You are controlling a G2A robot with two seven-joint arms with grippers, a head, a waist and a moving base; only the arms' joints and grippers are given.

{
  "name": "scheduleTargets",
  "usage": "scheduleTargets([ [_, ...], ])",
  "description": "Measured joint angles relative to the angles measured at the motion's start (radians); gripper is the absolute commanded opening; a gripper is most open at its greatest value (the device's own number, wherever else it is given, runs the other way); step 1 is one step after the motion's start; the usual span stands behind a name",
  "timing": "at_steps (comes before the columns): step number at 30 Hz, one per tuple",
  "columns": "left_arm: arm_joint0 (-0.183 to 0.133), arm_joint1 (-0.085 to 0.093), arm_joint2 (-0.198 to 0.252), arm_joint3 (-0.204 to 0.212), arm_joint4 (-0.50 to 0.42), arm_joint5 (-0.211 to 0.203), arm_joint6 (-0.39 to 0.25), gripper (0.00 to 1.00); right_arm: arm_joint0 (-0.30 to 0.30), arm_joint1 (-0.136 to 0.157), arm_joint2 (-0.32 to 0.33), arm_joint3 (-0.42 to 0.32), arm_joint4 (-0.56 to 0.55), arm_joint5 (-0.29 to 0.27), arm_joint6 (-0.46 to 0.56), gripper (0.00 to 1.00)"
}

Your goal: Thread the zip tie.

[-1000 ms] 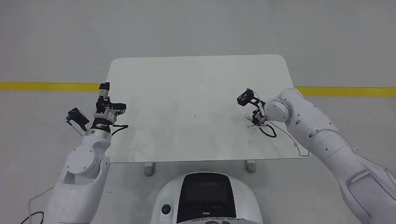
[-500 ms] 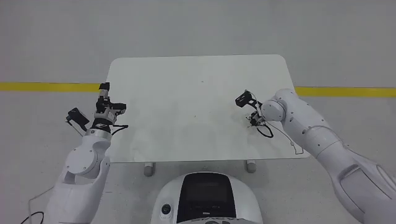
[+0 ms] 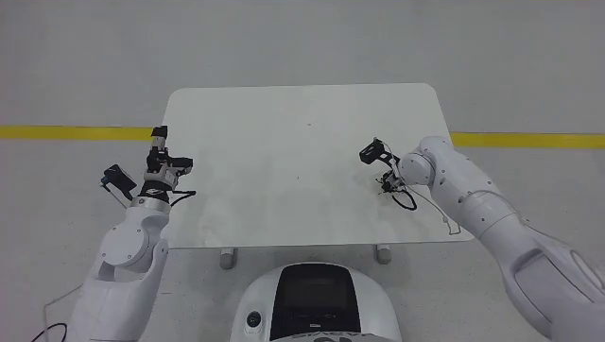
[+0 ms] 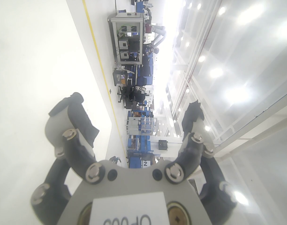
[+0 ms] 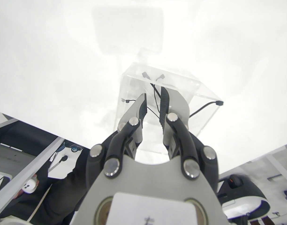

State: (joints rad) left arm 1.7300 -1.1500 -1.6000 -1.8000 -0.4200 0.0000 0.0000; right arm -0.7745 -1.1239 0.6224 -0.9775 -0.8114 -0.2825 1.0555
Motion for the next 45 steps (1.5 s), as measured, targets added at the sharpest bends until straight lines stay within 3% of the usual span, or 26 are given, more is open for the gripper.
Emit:
scheduleTargets([
  [11,0.0,0.0,0.0,0.0,0.0,0.0,0.0,1.0,0.005,-0.015,0.003,0.028,-0.008,-0.007,-0.001,0.07],
  [18,0.0,0.0,0.0,0.0,0.0,0.0,0.0,1.0,0.005,-0.02,0.01,0.037,-0.015,-0.01,-0.006,0.17],
  [29,0.0,0.0,0.0,0.0,0.0,0.0,0.0,1.0,-0.001,-0.024,0.023,0.037,-0.03,-0.016,-0.001,0.16],
  [34,0.0,0.0,0.0,0.0,0.0,0.0,0.0,1.0,-0.001,-0.03,0.024,0.046,-0.036,-0.008,-0.003,0.11],
  [37,0.0,0.0,0.0,0.0,0.0,0.0,0.0,1.0,-0.001,-0.034,0.023,0.052,-0.041,-0.003,-0.004,0.0],
  [45,0.0,0.0,0.0,0.0,0.0,0.0,0.0,1.0,-0.001,-0.037,0.038,0.05,-0.048,-0.005,-0.012,0.0],
])
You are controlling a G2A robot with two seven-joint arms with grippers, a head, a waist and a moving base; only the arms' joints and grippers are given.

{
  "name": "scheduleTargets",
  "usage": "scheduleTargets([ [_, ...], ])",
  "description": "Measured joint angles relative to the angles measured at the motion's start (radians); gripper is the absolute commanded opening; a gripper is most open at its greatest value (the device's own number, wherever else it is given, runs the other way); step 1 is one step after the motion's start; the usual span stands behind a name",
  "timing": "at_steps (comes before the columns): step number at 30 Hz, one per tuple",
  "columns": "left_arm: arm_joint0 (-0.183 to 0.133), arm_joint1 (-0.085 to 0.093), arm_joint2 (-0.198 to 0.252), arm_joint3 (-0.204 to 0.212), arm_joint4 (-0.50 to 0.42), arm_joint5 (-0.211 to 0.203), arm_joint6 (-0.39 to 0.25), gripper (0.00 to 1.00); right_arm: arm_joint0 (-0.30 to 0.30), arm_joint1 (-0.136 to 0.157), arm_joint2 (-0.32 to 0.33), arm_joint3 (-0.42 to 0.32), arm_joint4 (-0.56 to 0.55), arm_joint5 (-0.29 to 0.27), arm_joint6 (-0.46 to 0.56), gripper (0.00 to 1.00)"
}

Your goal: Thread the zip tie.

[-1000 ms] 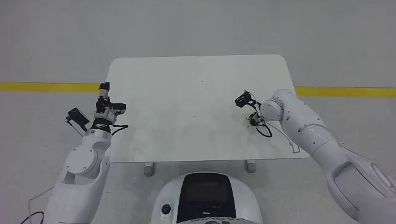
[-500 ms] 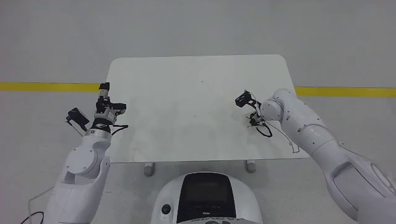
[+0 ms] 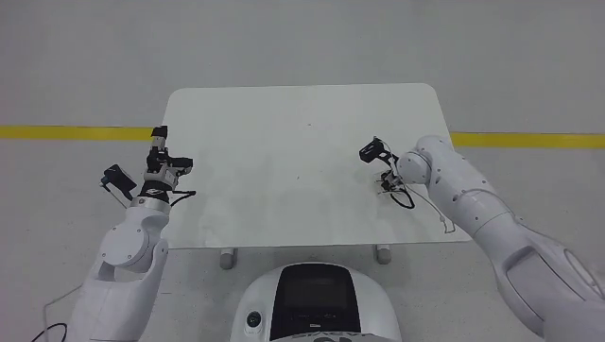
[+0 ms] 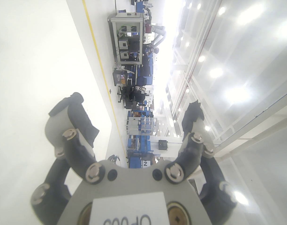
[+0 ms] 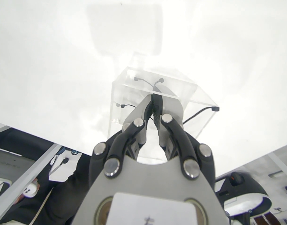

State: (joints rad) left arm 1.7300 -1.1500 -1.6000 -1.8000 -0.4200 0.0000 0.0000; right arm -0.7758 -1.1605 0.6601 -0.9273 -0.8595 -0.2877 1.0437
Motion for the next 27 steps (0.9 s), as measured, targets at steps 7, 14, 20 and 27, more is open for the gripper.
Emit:
scheduleTargets([
  [7,0.0,0.0,0.0,0.0,0.0,0.0,0.0,1.0,-0.032,0.03,0.06,-0.076,-0.011,-0.027,0.002,0.0],
  [14,0.0,0.0,0.0,0.0,0.0,0.0,0.0,1.0,-0.097,0.074,0.152,-0.19,-0.011,-0.047,0.006,0.0],
  [20,0.0,0.0,0.0,0.0,0.0,0.0,0.0,1.0,-0.165,0.111,0.23,-0.284,0.047,-0.052,-0.013,0.0],
  [27,0.0,0.0,0.0,0.0,0.0,0.0,0.0,1.0,-0.221,0.158,0.298,-0.355,0.161,-0.052,-0.041,0.0],
])
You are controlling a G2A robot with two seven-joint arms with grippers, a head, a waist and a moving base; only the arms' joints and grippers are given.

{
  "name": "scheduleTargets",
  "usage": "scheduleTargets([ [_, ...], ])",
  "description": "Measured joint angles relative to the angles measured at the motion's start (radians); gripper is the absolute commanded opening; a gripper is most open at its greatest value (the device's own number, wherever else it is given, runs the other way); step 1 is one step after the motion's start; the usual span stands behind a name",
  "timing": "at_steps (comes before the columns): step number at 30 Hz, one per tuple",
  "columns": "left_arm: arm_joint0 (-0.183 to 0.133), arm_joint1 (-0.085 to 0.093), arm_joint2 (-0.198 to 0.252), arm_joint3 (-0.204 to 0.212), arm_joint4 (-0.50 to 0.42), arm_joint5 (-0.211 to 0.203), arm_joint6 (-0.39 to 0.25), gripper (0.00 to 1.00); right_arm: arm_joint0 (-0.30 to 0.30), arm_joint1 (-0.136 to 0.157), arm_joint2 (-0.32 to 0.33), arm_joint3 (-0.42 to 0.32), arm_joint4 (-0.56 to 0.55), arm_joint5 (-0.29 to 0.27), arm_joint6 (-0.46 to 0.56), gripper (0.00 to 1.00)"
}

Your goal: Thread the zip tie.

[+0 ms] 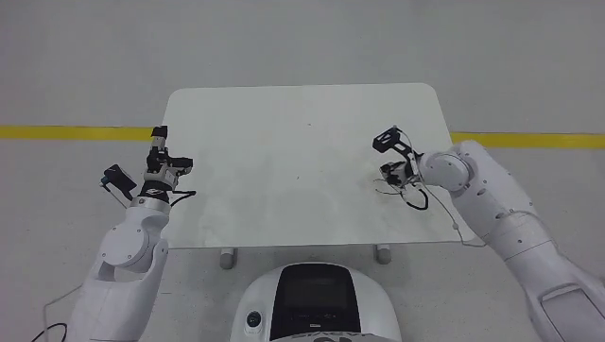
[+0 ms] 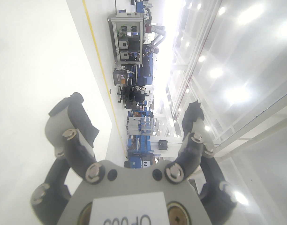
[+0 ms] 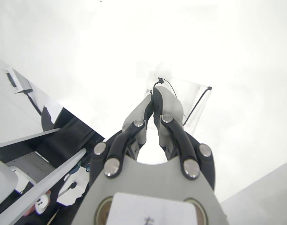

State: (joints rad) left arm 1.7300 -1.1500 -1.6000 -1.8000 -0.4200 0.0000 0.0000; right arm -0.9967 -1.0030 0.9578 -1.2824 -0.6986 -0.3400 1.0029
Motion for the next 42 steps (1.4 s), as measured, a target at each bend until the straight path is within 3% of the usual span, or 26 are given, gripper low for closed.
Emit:
scheduleTargets([
  [6,0.0,0.0,0.0,0.0,0.0,0.0,0.0,1.0,-0.028,0.042,0.028,-0.034,0.114,0.0,-0.016,0.0],
  [16,0.0,0.0,0.0,0.0,0.0,0.0,0.0,1.0,-0.033,0.101,0.004,-0.074,0.238,0.0,-0.045,0.0],
  [29,0.0,0.0,0.0,0.0,0.0,0.0,0.0,1.0,-0.001,0.176,-0.052,-0.156,0.547,0.0,0.04,0.0],
  [36,0.0,0.0,0.0,0.0,0.0,0.0,0.0,1.0,0.023,0.192,-0.068,-0.173,0.657,0.0,0.101,0.0],
  [42,0.0,0.0,0.0,0.0,0.0,0.0,0.0,1.0,0.044,0.184,-0.077,-0.146,0.723,0.0,0.158,0.0],
])
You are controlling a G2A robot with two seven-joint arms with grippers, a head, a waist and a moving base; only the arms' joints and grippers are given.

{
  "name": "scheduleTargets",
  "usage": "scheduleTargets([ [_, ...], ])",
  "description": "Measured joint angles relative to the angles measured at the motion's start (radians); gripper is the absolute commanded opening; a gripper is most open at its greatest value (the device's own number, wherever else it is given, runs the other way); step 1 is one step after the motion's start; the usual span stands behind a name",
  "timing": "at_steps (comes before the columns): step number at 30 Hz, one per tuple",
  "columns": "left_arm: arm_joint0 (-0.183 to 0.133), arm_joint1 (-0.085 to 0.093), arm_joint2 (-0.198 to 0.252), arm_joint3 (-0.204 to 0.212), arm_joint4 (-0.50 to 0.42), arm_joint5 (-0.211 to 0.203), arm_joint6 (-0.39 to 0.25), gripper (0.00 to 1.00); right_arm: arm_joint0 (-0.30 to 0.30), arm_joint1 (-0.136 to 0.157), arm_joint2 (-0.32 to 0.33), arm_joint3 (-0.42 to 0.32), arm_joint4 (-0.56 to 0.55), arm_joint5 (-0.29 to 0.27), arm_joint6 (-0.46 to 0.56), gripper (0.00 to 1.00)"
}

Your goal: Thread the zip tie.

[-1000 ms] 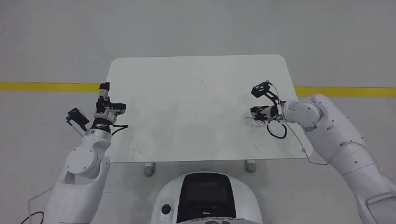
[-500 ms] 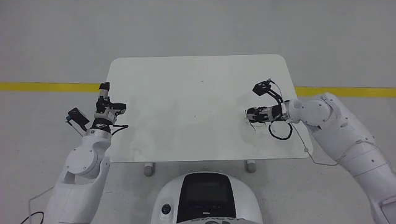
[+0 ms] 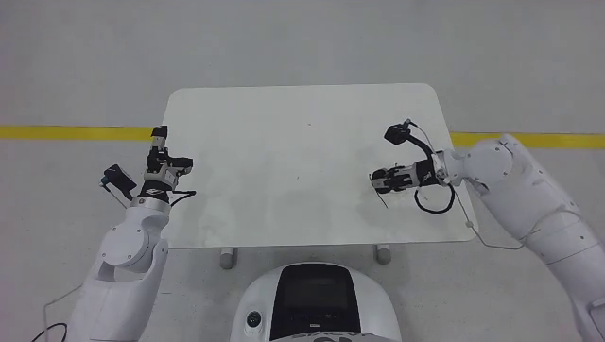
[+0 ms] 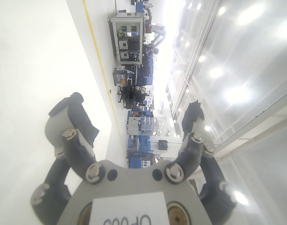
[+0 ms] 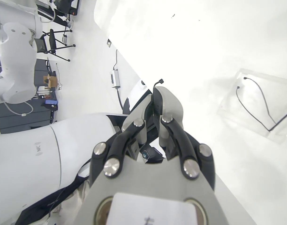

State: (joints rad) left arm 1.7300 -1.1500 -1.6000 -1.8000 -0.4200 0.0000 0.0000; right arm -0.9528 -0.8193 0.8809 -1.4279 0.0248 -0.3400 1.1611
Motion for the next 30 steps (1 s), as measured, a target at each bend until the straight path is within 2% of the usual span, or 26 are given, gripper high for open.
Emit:
scheduleTargets([
  [4,0.0,0.0,0.0,0.0,0.0,0.0,0.0,1.0,0.009,-0.007,-0.002,0.005,0.012,0.0,0.041,0.0],
  [16,0.0,0.0,0.0,0.0,0.0,0.0,0.0,1.0,0.003,-0.007,0.001,0.004,0.015,0.0,0.029,0.0],
  [20,0.0,0.0,0.0,0.0,0.0,0.0,0.0,1.0,-0.04,-0.002,0.046,0.007,0.098,0.0,-0.035,0.0],
  [25,0.0,0.0,0.0,0.0,0.0,0.0,0.0,1.0,-0.111,0.005,0.116,-0.016,0.207,0.0,-0.044,0.0],
  [30,0.0,0.0,0.0,0.0,0.0,0.0,0.0,1.0,-0.185,-0.005,0.205,-0.021,0.312,0.0,-0.021,0.0],
])
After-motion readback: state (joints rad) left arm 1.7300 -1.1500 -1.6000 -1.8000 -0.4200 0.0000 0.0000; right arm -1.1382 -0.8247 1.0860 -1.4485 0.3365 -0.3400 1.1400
